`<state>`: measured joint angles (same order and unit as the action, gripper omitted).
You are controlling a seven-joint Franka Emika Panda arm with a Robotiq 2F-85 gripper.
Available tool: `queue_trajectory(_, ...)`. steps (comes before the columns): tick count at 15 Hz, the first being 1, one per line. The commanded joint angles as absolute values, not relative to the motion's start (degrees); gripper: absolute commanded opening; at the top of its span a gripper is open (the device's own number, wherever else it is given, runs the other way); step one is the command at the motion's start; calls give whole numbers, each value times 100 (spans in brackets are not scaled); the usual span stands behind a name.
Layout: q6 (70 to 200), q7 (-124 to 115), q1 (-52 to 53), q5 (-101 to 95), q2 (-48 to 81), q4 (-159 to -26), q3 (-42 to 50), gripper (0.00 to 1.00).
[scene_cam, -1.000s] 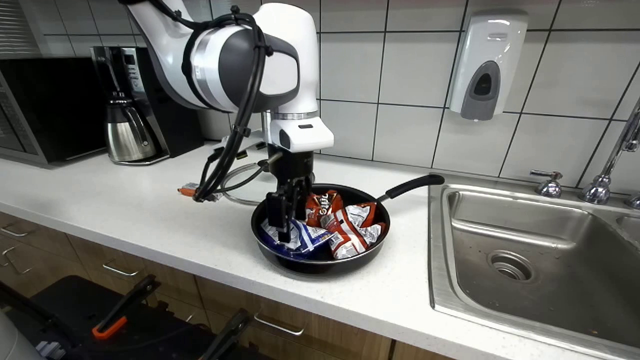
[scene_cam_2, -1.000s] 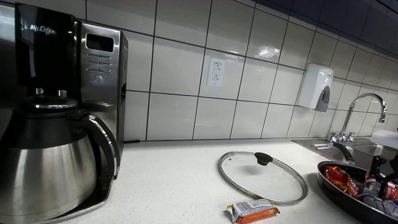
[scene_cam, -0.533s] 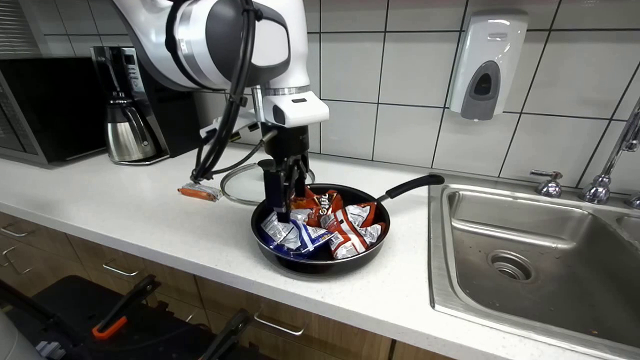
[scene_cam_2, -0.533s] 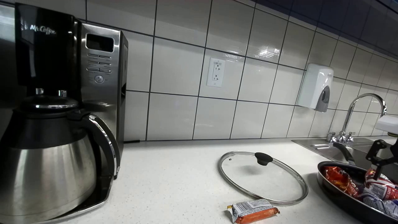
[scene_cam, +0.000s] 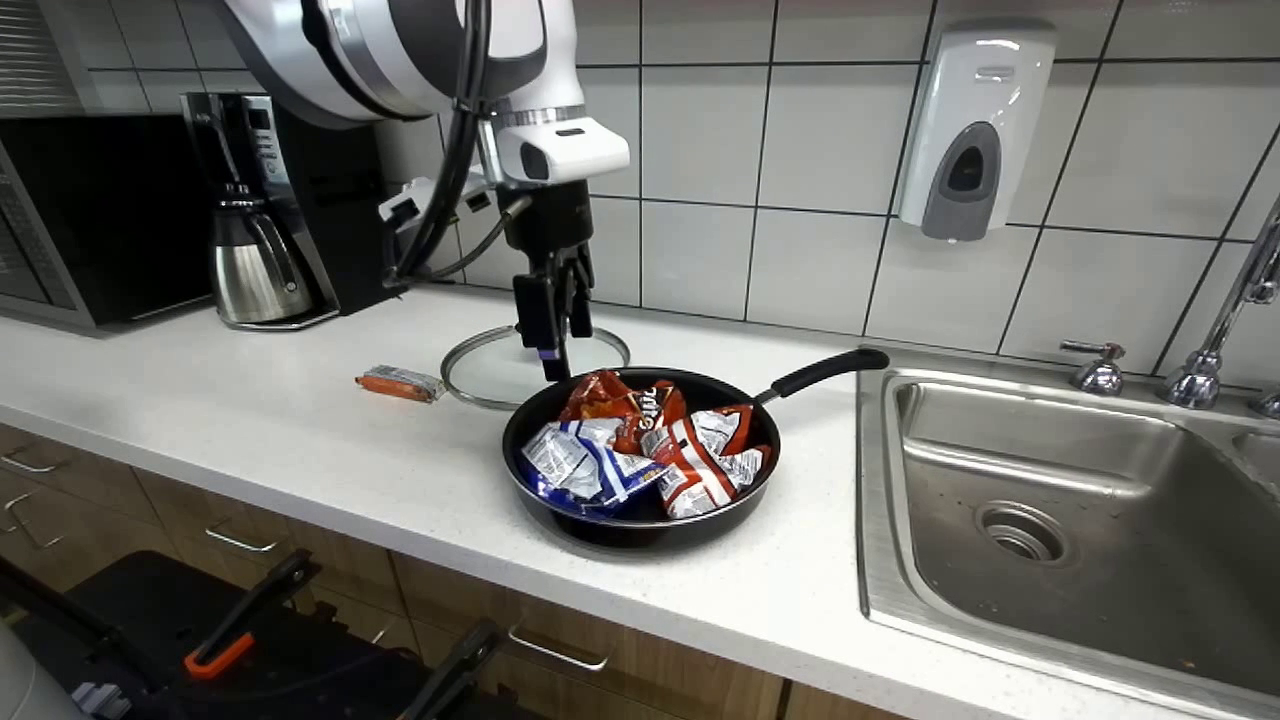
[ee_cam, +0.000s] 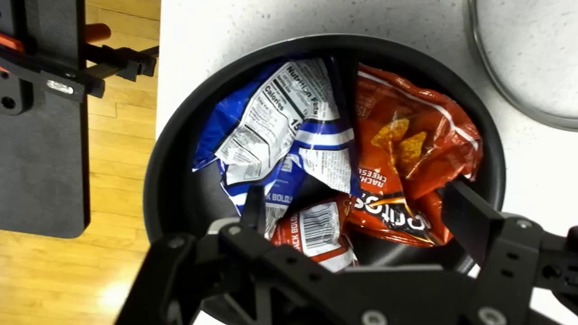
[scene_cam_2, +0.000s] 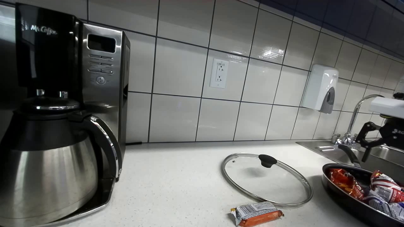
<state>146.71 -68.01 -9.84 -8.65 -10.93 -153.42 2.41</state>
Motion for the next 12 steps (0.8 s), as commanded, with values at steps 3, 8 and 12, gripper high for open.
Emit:
queue_trajectory(3, 14084, -6740, -844, -1001, -1019, -14718, -67, 100)
queue_trajectory(8, 13795, -6650, -550, -983, -703, -14195, -238, 100)
queue_trajectory(12, 13646, -6599, -298, -941, -318, -13729, -304, 100)
